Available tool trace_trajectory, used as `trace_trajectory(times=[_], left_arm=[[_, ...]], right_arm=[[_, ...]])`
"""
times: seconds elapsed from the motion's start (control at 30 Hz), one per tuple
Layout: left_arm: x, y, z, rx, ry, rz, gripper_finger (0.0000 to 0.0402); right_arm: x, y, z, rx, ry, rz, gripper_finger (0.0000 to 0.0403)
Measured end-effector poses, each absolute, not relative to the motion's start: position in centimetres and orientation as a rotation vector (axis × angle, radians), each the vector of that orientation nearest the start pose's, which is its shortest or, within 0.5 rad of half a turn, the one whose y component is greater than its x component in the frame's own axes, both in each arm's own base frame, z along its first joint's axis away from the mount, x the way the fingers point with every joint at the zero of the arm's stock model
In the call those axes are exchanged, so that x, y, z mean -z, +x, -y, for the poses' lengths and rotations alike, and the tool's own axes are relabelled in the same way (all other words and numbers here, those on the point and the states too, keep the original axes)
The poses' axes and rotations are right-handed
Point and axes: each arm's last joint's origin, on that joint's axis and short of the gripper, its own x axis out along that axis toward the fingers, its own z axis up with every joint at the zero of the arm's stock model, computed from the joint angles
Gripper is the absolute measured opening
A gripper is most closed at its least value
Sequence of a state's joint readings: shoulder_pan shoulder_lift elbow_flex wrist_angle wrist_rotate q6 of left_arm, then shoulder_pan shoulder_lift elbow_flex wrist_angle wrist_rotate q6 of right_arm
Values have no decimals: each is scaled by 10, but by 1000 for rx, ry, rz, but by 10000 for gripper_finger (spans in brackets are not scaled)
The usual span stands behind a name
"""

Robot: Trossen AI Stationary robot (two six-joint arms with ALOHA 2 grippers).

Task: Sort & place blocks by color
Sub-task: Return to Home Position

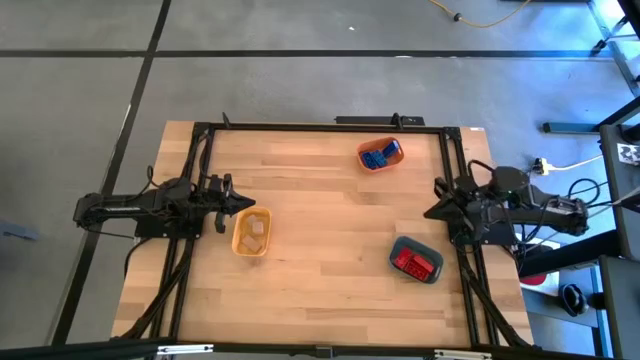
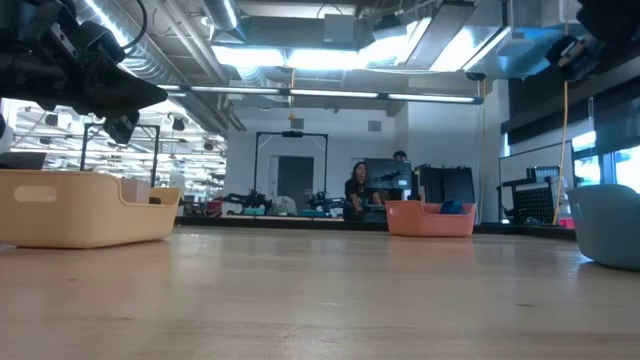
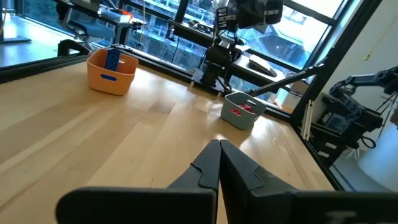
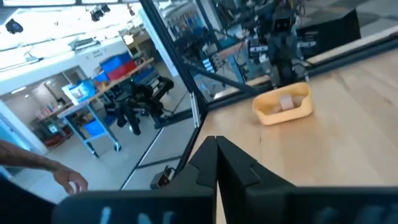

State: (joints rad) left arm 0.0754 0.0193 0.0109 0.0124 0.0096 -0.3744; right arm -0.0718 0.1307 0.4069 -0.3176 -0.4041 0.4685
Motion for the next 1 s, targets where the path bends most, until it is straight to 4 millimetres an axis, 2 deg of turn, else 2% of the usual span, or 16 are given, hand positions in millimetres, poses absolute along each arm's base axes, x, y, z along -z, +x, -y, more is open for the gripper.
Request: trace_trajectory(times=[0.17, 0.47, 0.73, 0.87, 1.0], left_arm=[[-167, 98, -7, -64, -374, 17, 0], [-167, 98, -7, -64, -374, 18, 0], [-167, 98, -7, -64, -374, 19, 0], [-167, 98, -7, -65, -374, 18, 0], [-167, 98, -7, -65, -374, 19, 0]], right_arm=[[-244, 63, -6, -298, 454, -35, 2], [-226, 71, -11, -388, 385, -89, 1], [-203, 88, -14, -470, 434, 123, 0], [-185, 93, -13, -391, 447, 126, 0], [-169, 97, -7, -159, 360, 4, 0]])
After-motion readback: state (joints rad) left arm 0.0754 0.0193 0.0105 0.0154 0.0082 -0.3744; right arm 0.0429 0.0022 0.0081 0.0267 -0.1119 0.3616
